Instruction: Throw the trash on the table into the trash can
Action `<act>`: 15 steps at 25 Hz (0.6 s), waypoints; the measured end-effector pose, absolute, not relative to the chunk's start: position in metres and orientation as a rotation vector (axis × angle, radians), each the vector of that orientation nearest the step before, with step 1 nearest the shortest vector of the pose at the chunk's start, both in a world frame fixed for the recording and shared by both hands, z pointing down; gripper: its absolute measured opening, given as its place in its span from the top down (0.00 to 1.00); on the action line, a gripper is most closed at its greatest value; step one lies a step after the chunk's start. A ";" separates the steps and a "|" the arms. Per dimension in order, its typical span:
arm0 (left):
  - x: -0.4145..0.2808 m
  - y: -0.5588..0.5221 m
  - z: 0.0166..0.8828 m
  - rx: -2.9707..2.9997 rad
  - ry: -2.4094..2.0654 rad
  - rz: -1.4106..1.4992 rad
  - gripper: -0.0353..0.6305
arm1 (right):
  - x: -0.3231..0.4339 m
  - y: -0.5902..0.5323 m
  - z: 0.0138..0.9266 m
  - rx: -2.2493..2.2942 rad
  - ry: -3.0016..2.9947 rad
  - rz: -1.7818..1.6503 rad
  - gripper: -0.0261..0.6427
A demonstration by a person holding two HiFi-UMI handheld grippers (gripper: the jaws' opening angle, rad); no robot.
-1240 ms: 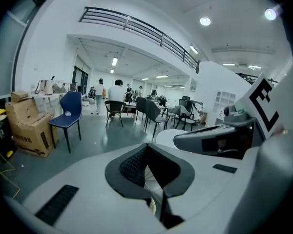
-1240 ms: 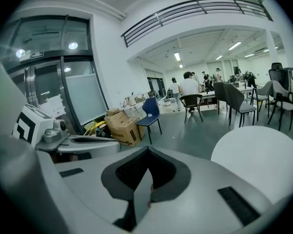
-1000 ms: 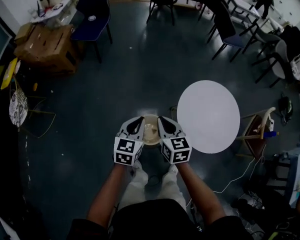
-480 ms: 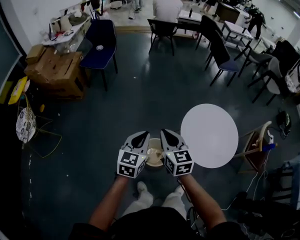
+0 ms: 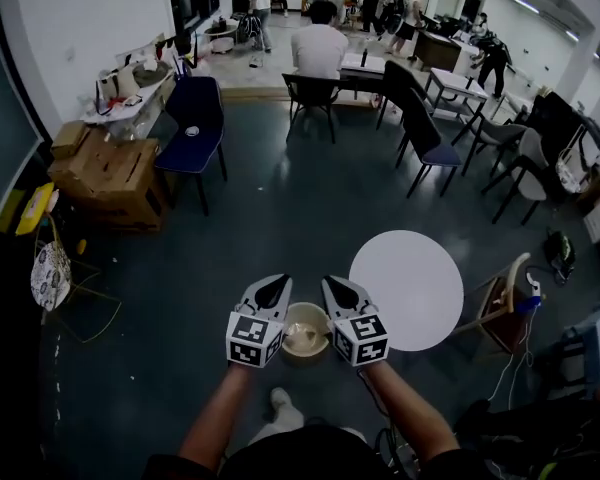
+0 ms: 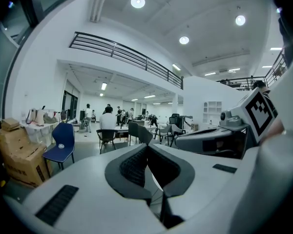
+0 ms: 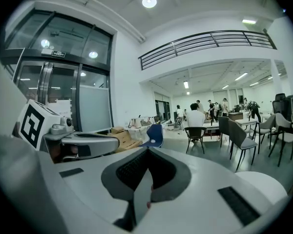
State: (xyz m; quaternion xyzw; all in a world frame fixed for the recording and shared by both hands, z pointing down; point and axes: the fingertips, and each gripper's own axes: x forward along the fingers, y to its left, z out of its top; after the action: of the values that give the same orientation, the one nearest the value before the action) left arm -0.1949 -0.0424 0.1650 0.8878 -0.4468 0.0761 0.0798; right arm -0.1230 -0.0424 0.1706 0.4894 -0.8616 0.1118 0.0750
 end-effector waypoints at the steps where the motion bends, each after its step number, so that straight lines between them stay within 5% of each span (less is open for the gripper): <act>1: -0.190 -0.038 0.159 2.659 -1.337 0.215 0.92 | -0.117 -0.038 0.166 1.469 -2.590 0.337 0.93; 15: -0.084 0.061 0.109 2.766 -1.236 0.144 0.92 | -0.031 0.056 0.117 1.502 -2.663 0.272 0.93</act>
State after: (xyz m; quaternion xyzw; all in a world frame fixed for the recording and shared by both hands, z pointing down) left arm -0.0842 0.0609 0.1093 0.9106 -0.4069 0.0474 0.0545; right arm -0.0313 0.0556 0.1170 0.4891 -0.8670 0.0887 0.0360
